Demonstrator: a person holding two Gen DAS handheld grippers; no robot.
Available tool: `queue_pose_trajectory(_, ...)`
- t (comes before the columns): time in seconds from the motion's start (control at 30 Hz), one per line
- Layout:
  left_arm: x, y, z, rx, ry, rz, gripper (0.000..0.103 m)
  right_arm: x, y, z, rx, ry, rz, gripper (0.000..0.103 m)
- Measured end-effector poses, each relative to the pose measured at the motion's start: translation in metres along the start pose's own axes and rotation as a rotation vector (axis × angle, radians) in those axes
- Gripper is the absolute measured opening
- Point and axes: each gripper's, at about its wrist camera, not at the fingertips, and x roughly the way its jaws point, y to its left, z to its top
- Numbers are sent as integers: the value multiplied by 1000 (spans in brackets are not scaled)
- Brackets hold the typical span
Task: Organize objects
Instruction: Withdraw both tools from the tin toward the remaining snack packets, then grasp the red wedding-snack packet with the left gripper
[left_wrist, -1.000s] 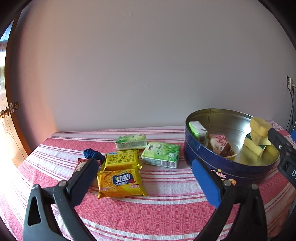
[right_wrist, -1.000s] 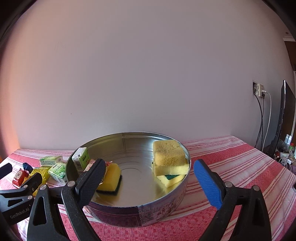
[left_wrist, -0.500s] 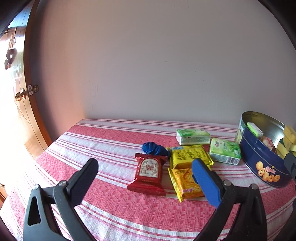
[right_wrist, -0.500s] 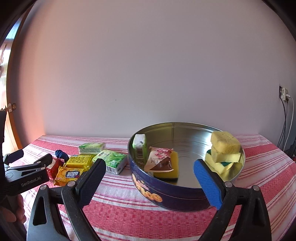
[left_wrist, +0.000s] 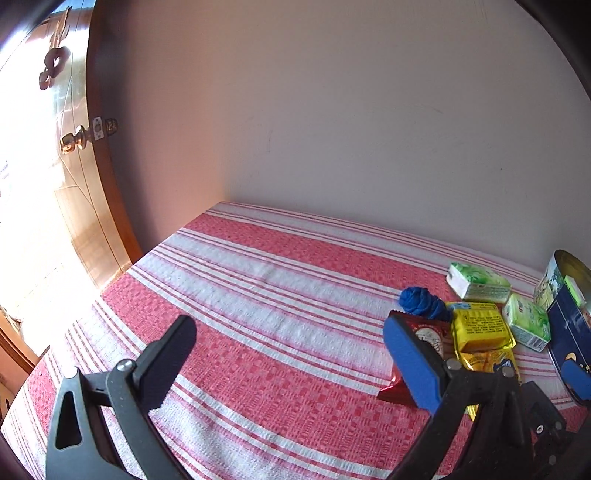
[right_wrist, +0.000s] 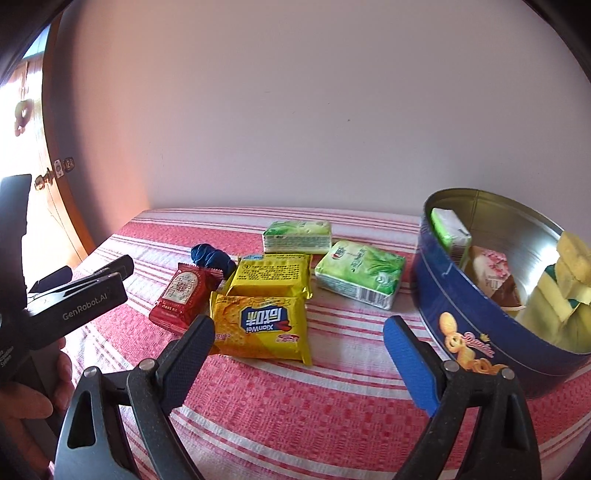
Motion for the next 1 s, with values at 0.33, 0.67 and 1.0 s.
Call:
queue_pose_trajectory(0.33, 3, -25, -4, 77, 21, -72, 102, 42, 15, 1, 21, 165, 75, 74)
queue_pose_trajectory(0.67, 0, -58, -10, 210, 32, -170, 102, 4, -21, -21, 53, 120, 61, 71)
queue_pose_trajectory(1.0, 35, -87, -14, 289, 198, -135, 83, -24, -62, -35, 127, 92, 51, 71)
